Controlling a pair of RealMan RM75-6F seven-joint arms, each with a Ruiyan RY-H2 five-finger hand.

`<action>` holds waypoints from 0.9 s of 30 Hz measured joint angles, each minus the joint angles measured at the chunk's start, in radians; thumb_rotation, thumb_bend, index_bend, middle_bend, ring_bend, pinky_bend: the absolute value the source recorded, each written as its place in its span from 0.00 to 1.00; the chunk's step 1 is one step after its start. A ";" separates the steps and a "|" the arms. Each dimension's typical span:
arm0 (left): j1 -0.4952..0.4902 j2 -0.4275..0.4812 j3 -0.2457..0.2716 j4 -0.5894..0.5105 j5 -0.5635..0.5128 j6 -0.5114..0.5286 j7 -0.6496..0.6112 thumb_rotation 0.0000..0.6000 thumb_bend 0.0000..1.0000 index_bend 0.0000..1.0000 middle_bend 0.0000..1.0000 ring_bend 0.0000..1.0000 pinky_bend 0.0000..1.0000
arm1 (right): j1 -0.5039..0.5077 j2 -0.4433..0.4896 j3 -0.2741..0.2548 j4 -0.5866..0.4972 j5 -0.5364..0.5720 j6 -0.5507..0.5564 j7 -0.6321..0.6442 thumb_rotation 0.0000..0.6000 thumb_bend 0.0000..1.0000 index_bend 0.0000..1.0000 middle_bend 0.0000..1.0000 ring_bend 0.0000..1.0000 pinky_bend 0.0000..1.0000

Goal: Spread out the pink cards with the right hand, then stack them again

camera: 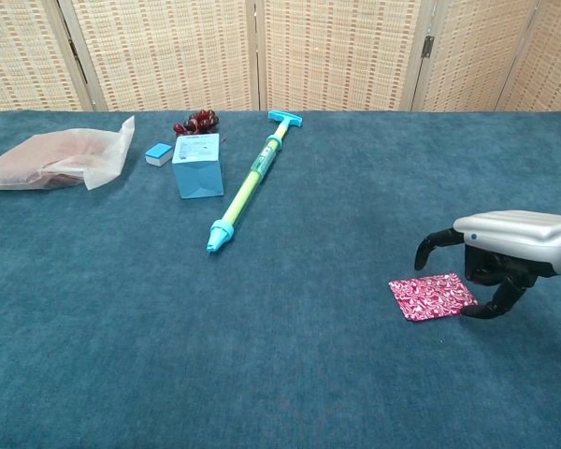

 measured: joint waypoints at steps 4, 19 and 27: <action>-0.002 0.002 -0.004 0.001 0.002 0.004 -0.004 1.00 0.26 0.16 0.04 0.05 0.13 | -0.017 0.018 0.004 -0.013 -0.005 0.046 0.001 1.00 0.31 0.25 0.99 1.00 1.00; -0.040 0.005 -0.019 -0.027 0.036 -0.003 0.007 1.00 0.26 0.16 0.04 0.05 0.13 | -0.254 0.199 0.024 -0.124 -0.074 0.536 -0.033 1.00 0.31 0.18 0.34 0.30 0.39; -0.059 0.003 -0.024 -0.056 0.058 -0.003 0.026 1.00 0.26 0.16 0.04 0.05 0.13 | -0.406 0.319 -0.024 -0.181 -0.139 0.683 0.003 1.00 0.27 0.00 0.02 0.00 0.00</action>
